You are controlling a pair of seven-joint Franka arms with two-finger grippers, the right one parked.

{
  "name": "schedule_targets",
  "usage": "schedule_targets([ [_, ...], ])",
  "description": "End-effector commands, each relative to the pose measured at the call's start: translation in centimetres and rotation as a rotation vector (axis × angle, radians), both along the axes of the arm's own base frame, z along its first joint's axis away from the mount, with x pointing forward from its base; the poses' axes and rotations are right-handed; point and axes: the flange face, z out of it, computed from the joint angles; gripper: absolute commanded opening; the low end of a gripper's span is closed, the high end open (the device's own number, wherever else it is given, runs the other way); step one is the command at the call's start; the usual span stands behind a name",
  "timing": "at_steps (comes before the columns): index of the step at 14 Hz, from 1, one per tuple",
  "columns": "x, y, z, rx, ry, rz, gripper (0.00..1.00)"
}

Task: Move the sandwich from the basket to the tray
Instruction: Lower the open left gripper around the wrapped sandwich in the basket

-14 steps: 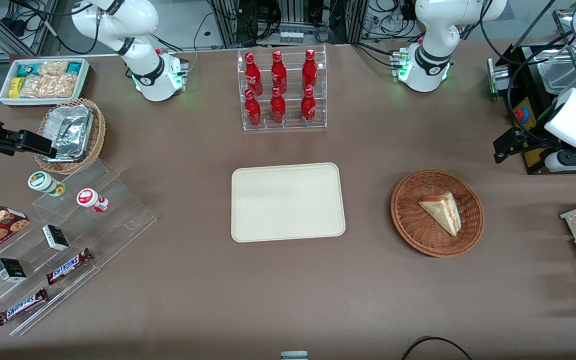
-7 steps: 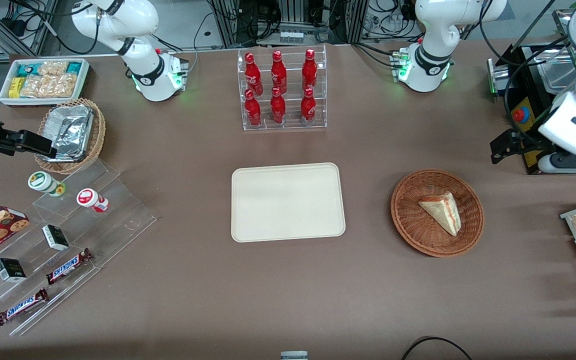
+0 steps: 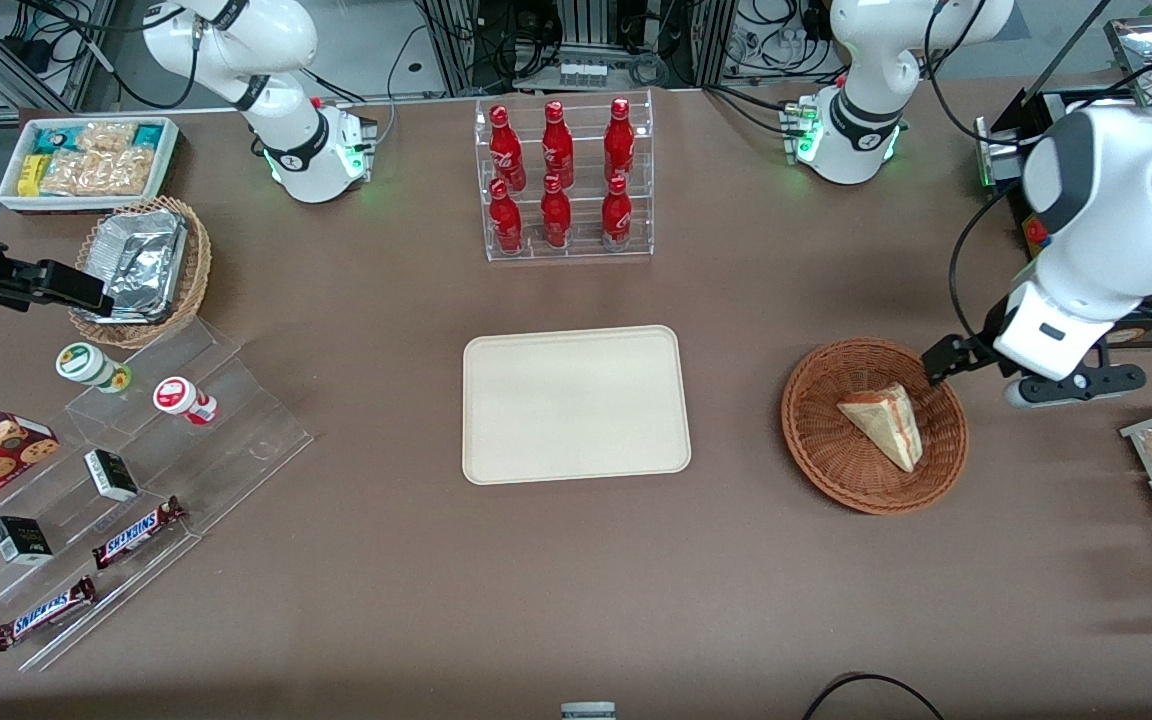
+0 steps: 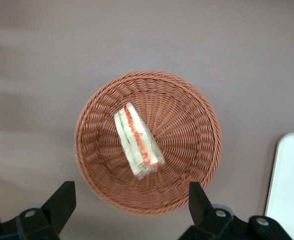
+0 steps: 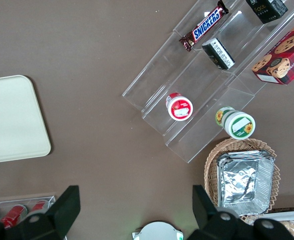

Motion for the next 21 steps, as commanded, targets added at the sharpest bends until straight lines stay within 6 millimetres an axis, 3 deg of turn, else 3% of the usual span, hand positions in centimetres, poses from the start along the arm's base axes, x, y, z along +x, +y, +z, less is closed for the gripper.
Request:
schedule_targets([
  [1, -2.1, 0.0, -3.5, -0.017, -0.02, 0.155, 1.0],
  [6, -3.0, 0.0, -8.2, -0.019, 0.025, 0.271, 1.0],
  [9, -2.0, -0.1, -11.1, -0.034, 0.007, 0.354, 1.0],
  [15, -1.6, -0.1, -14.5, -0.036, 0.013, 0.359, 1.0],
  [21, -2.8, 0.2, -17.7, -0.041, 0.014, 0.383, 1.0],
])
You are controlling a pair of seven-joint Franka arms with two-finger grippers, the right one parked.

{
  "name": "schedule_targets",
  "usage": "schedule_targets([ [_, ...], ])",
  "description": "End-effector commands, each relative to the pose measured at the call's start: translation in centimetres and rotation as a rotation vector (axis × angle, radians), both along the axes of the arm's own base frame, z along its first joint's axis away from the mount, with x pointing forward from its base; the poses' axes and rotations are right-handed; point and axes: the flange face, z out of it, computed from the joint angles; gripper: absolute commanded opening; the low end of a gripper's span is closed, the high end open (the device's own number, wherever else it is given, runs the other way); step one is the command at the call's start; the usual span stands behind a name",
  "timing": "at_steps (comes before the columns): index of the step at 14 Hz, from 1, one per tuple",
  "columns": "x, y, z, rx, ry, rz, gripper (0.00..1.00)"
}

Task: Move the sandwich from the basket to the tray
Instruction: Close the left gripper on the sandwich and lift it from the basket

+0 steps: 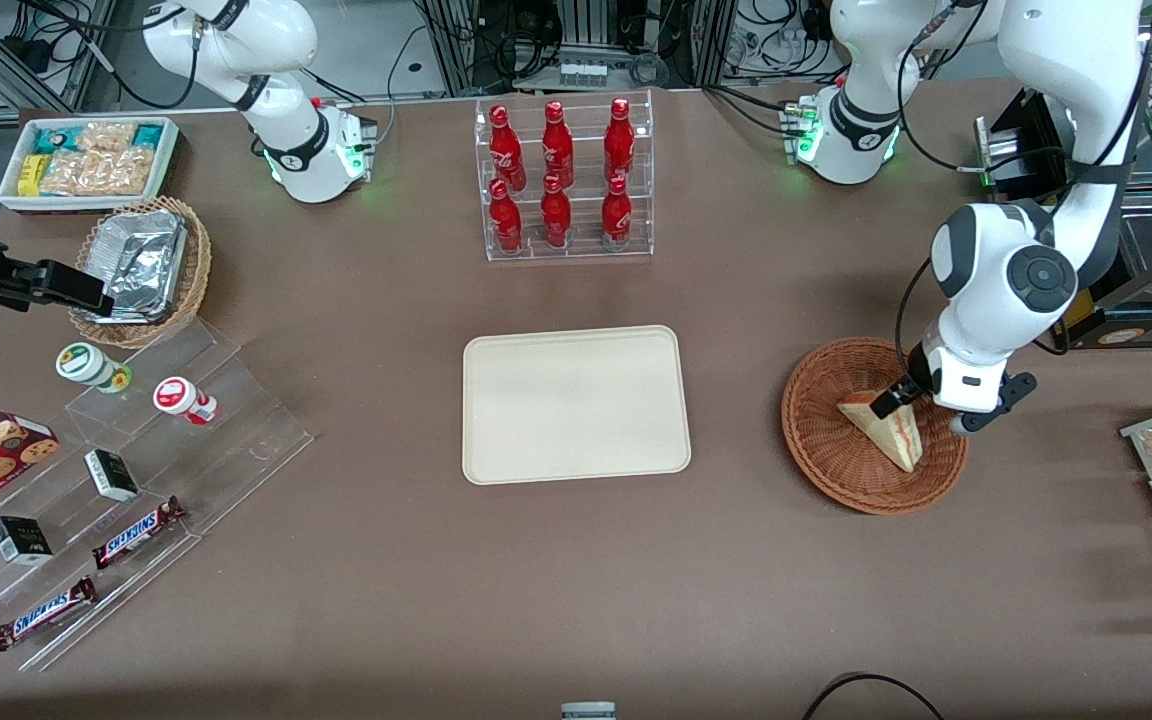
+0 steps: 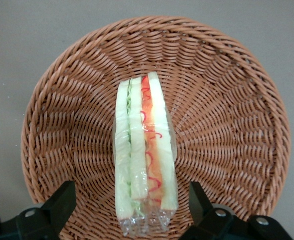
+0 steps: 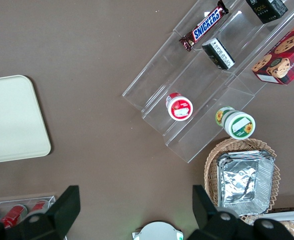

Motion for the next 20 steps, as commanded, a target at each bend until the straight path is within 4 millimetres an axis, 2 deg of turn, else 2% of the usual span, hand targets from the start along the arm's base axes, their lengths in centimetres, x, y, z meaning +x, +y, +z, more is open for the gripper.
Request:
schedule_targets([
  [1, 0.0, 0.0, -2.0, -0.012, -0.021, 0.034, 1.0],
  [2, 0.2, 0.0, -2.8, -0.015, -0.036, 0.051, 0.99],
  [3, 0.2, 0.0, -3.4, -0.017, -0.036, 0.065, 0.89],
  [4, 0.4, 0.0, -3.4, -0.017, -0.037, 0.071, 0.61],
  [5, 0.5, 0.1, -3.2, -0.016, -0.036, 0.068, 0.26],
  [6, 0.6, 0.1, -3.0, -0.016, -0.039, 0.067, 0.0],
  [7, 0.8, -0.1, -2.9, -0.017, -0.042, 0.062, 0.0],
  [9, 1.3, -0.4, -1.4, -0.014, -0.033, 0.053, 0.0],
  [11, 2.7, -0.8, 2.2, 0.003, 0.027, 0.037, 0.0],
  [14, 4.5, -3.9, 9.1, 0.039, 0.084, -0.032, 0.0],
  [18, 5.3, -12.5, 15.4, 0.054, 0.071, -0.156, 0.0],
  [20, 4.5, -17.6, 16.8, 0.05, 0.064, -0.238, 0.0],
])
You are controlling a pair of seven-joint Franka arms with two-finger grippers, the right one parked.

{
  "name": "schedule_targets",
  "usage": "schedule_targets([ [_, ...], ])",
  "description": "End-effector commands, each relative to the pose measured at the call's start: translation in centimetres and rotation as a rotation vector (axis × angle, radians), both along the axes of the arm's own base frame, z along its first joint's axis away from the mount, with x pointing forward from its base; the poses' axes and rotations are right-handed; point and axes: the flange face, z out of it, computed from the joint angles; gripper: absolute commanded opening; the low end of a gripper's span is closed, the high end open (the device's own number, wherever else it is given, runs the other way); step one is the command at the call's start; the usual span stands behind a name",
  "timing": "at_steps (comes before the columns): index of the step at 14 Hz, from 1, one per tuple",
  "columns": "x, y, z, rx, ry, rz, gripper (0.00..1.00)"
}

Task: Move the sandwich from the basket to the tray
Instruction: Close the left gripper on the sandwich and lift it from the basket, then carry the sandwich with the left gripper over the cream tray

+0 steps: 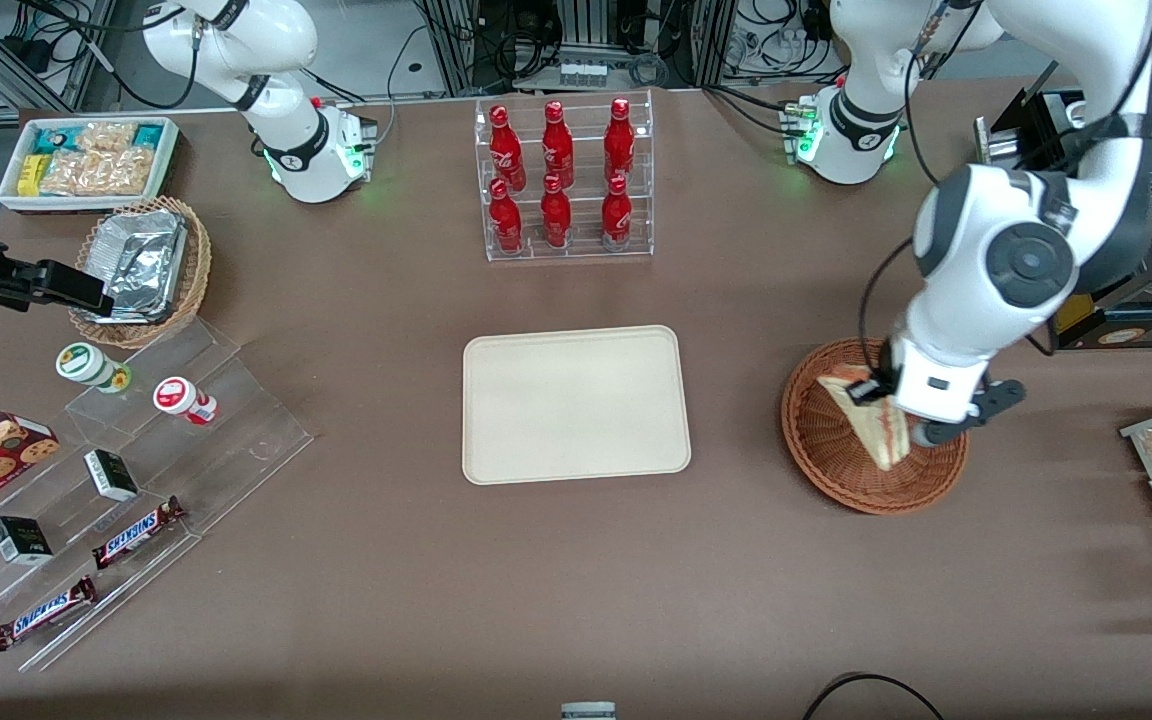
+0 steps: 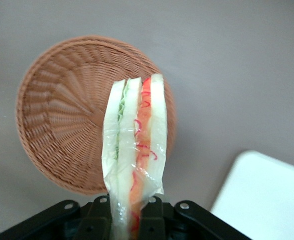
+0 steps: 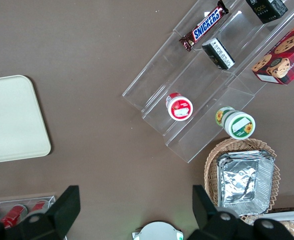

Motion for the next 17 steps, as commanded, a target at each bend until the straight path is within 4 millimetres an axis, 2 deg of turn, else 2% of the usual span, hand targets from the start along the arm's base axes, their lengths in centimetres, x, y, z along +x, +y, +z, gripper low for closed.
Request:
schedule_targets([
  [1, -0.6, -7.4, 0.8, 0.013, -0.004, -0.111, 0.0],
  [4, -2.6, -13.3, 0.3, 0.01, -0.004, -0.207, 0.0],
  [6, -4.0, -18.0, -1.3, 0.012, 0.007, -0.281, 0.0],
  [8, -5.2, -23.1, -3.8, 0.013, 0.023, -0.354, 0.0],
  [9, -5.2, -25.3, -5.2, 0.011, 0.03, -0.379, 0.0],
  [12, -7.4, -31.5, -9.5, 0.003, 0.031, -0.457, 0.0],
  [15, -8.7, -34.9, -13.8, -0.033, -0.026, -0.437, 0.0],
  [17, -9.5, -36.0, -16.2, -0.028, -0.022, -0.455, 0.0],
])
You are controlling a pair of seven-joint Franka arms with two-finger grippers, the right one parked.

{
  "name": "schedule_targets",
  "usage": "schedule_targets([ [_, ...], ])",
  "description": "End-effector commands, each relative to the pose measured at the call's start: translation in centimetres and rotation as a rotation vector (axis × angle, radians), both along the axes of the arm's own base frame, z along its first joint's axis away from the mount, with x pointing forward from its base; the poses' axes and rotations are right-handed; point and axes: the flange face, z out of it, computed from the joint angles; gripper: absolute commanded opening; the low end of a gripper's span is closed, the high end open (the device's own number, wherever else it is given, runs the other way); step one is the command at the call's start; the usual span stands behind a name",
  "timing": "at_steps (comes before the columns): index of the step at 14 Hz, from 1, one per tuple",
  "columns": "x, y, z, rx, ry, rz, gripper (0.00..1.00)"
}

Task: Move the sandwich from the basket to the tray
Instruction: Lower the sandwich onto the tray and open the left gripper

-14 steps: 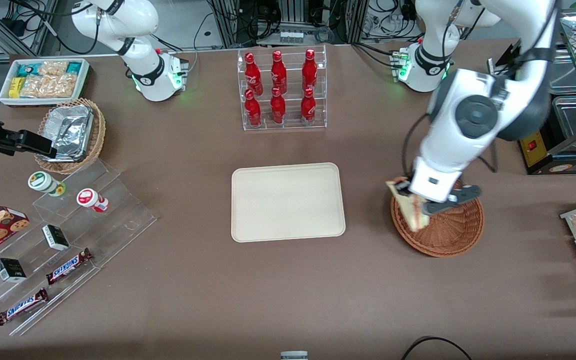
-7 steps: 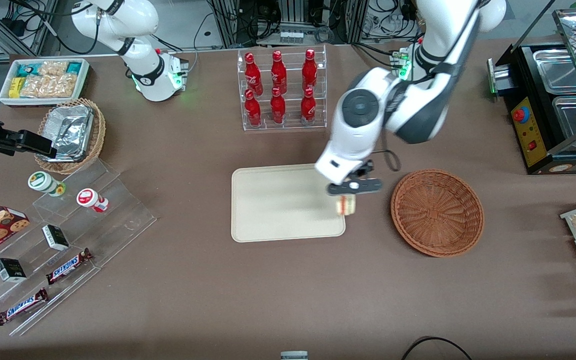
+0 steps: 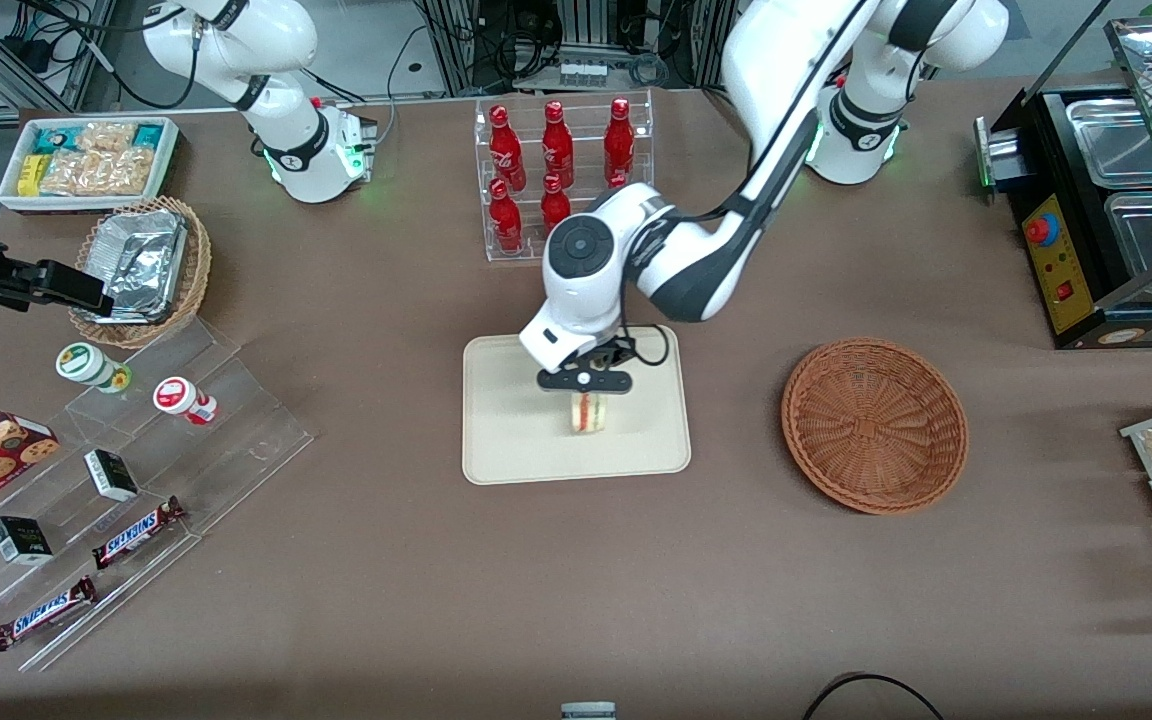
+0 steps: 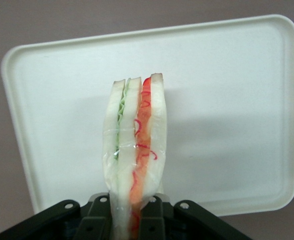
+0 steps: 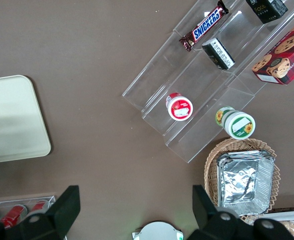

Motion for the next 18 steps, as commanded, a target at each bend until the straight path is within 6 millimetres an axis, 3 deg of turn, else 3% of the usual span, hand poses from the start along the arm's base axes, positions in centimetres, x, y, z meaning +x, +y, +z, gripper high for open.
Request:
schedule_targets([
  [1, -0.4, -2.0, -1.9, 0.01, -0.019, 0.001, 0.0],
  [3, -1.2, -3.0, -3.5, 0.022, -0.012, 0.011, 0.0],
  [8, -1.3, -3.0, -4.2, 0.032, -0.008, 0.025, 0.0],
  [9, -1.4, -2.9, -4.5, 0.036, -0.005, 0.038, 0.08],
  [11, -1.5, -2.8, -4.7, 0.041, -0.002, 0.062, 1.0],
  [14, -1.0, -2.7, -3.1, 0.026, -0.012, 0.089, 1.0],
  [16, -0.4, -2.2, 0.1, 0.015, -0.03, 0.146, 1.0],
  [18, 1.0, -0.2, 4.9, 0.02, -0.048, 0.186, 1.0],
])
